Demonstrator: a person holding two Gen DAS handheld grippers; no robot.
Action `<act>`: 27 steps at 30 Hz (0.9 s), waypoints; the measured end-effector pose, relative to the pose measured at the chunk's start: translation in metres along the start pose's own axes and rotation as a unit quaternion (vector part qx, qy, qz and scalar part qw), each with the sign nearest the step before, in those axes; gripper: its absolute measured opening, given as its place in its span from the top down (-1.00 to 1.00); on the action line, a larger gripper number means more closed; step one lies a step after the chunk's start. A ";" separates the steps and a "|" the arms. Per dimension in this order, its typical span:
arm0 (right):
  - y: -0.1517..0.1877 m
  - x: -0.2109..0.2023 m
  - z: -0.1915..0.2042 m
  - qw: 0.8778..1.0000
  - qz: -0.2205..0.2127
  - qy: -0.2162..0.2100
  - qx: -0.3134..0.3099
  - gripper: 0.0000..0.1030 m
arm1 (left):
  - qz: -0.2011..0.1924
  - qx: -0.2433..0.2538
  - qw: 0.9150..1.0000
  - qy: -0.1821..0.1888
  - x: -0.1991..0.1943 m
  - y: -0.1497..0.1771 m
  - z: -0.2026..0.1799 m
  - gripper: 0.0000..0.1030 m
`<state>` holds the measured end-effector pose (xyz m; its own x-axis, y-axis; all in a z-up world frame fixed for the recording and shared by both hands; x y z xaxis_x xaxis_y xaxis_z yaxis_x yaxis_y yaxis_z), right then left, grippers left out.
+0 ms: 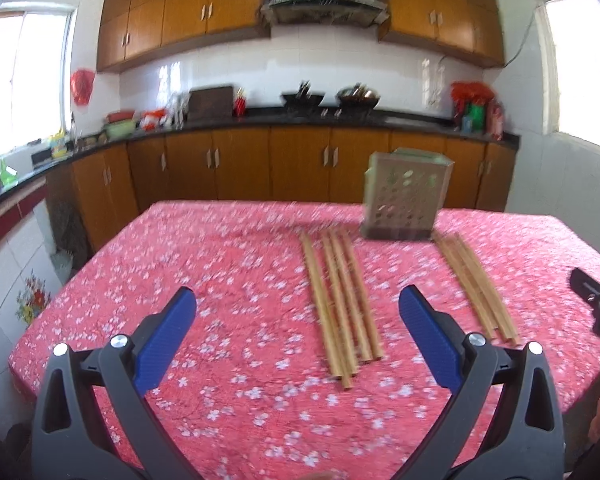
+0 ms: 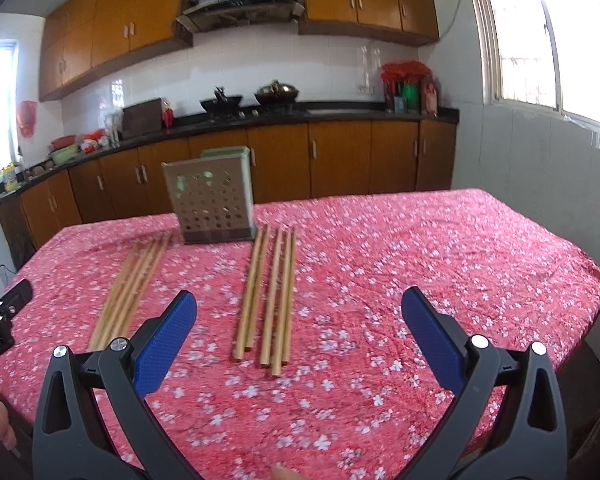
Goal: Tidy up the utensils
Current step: 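Lower the right tool onto one bamboo chopstick and close it while the left tool grasps another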
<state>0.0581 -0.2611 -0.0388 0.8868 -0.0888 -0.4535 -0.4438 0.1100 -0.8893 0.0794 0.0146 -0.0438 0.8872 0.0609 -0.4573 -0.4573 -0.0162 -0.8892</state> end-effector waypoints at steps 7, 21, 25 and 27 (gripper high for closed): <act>0.000 0.082 -0.009 0.993 0.118 -0.016 0.002 -0.01 | 0.092 -0.013 0.996 -0.011 0.063 -0.007 0.025 -0.59; 0.022 0.149 -0.002 0.972 0.232 -0.038 -0.003 0.73 | 0.191 -0.018 0.980 0.052 0.120 0.016 0.013 0.04; 0.021 0.150 -0.004 0.975 0.221 -0.003 -0.030 0.79 | 0.203 -0.019 0.976 0.073 0.122 0.021 0.006 0.24; 0.020 0.151 -0.007 0.975 0.222 -0.005 -0.014 0.79 | 0.210 -0.020 0.974 0.085 0.123 0.023 0.003 0.33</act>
<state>0.1822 -0.2793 -0.1260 0.6075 -0.0297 -0.7938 -0.7875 0.1081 -0.6067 0.1779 0.0244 -0.1200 0.6211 -0.1246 -0.7738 -0.7825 -0.0431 -0.6212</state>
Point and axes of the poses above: each gripper's, at about its wrist camera, not at the fingertips, and x roughly the way its jaws point, z to its left, y to its underside, the point moved 4 cm from there along x, roughly the way its jaws point
